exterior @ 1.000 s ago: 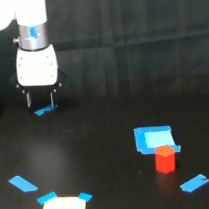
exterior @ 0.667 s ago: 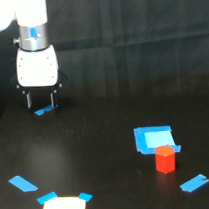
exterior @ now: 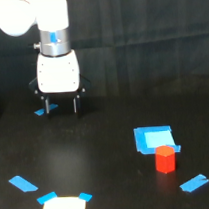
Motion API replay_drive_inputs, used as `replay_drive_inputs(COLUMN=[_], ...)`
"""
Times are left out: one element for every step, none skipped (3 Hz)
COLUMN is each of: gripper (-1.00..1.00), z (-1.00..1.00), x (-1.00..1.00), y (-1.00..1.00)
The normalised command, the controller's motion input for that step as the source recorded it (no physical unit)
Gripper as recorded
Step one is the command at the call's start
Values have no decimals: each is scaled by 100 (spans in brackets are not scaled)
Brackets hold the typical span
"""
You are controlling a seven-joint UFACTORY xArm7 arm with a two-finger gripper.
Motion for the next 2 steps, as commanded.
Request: replay_drive_inputs(gripper=[100,100], z=[90,79], x=[100,100], y=[-52,-13])
